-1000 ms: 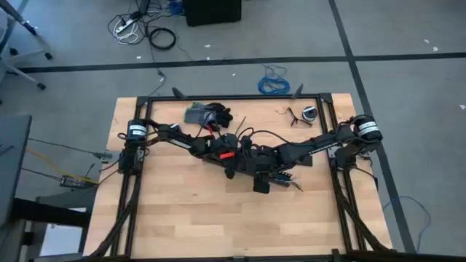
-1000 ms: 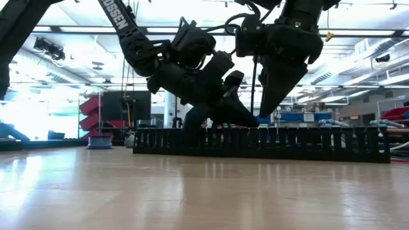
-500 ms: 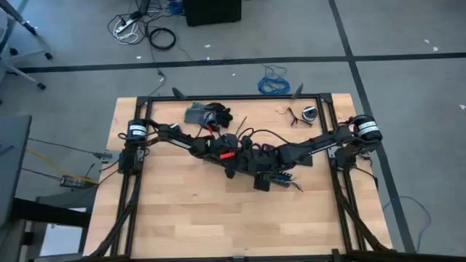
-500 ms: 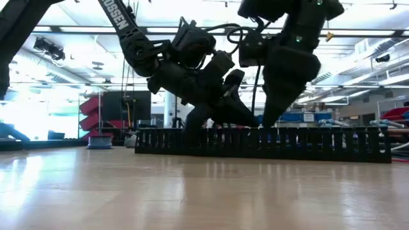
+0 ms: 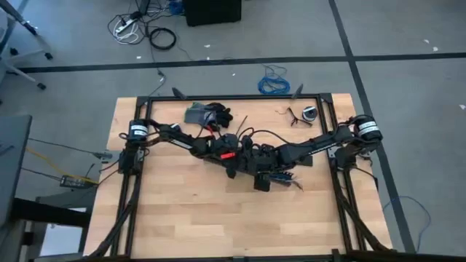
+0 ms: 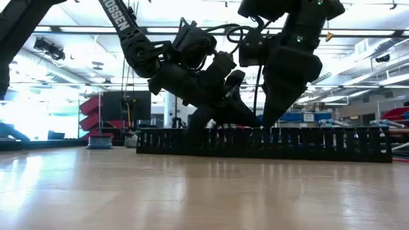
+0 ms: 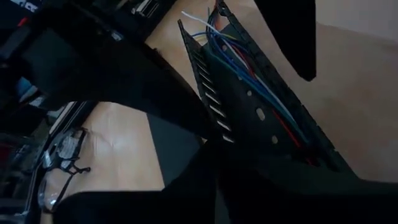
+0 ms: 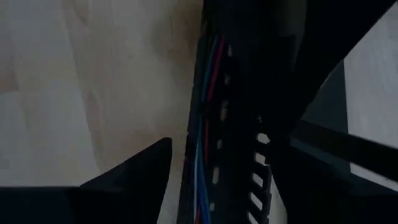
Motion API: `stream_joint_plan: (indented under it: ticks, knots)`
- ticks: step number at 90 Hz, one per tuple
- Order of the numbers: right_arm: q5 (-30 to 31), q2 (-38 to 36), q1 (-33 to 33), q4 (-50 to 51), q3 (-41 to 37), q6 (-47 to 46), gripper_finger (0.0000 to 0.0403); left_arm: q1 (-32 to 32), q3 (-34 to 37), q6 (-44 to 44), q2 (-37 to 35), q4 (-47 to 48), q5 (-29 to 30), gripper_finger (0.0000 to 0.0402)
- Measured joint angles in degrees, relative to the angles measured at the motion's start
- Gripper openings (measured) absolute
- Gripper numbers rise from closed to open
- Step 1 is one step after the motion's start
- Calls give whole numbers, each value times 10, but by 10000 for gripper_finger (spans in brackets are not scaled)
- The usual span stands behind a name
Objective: Ziptie cables
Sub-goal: Put the cable wires in the black cable duct
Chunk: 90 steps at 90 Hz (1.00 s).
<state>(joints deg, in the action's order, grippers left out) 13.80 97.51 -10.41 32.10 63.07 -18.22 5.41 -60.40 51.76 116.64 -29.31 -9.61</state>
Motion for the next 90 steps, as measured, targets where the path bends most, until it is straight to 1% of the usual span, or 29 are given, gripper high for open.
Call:
stream_joint_plan:
  ticks: [30,49,61,70,82,90]
  knots:
    - [5,0,4,13,-32,-1,256,1,0,-10,0,-2,18,0]
    - [-1,0,7,6,-31,9,252,1,0,-10,0,-3,20,0]
    - [-3,0,14,7,-14,18,248,1,0,-10,0,-4,19,0]
    - [0,0,16,7,-2,31,245,1,0,-11,1,-6,18,0]
    - [23,0,19,28,-3,39,241,1,0,-11,1,-6,18,0]
    - [22,0,25,25,-7,39,241,1,0,-11,1,-7,18,0]
